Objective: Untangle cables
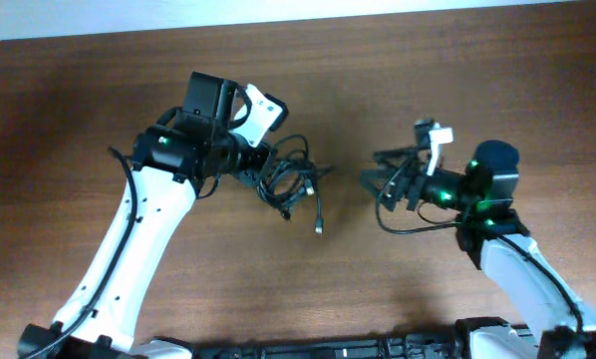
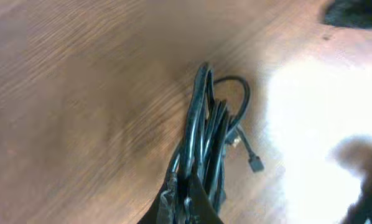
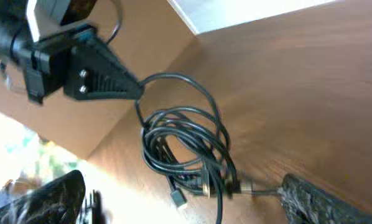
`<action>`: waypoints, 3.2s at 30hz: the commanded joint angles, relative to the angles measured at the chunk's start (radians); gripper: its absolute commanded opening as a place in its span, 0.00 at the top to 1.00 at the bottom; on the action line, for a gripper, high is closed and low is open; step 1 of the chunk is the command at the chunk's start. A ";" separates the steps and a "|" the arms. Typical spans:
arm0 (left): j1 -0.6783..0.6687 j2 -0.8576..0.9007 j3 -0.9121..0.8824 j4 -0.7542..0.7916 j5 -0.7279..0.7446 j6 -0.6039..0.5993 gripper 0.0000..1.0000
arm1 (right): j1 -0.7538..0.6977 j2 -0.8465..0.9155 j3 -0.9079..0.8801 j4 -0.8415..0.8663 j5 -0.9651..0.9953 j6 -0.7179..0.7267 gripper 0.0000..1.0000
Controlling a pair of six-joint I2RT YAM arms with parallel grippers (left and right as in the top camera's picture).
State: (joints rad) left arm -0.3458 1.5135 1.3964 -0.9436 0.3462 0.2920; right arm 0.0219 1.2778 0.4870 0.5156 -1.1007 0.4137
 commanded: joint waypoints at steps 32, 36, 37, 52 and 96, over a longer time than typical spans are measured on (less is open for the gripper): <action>0.104 -0.003 0.016 0.271 0.170 -0.835 1.00 | -0.013 0.194 0.011 0.191 0.215 0.199 0.73; -0.008 0.105 0.016 0.342 0.168 -0.860 1.00 | -0.098 0.159 0.011 0.119 0.176 0.269 0.67; -0.028 0.138 0.016 0.341 0.169 -0.860 1.00 | -0.120 0.142 0.011 0.098 0.167 0.269 0.63; -0.002 0.129 0.125 0.226 0.059 -0.631 0.01 | -0.262 -0.252 0.324 -1.162 0.663 -0.175 0.01; -0.081 0.443 0.335 -0.068 -0.320 -0.675 1.00 | 0.050 0.010 0.351 -0.998 0.443 -0.114 0.06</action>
State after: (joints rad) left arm -0.4683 2.0892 1.6527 -1.0100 0.0364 -0.1020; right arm 0.0681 1.2804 0.8249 -0.4789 -0.4797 0.2890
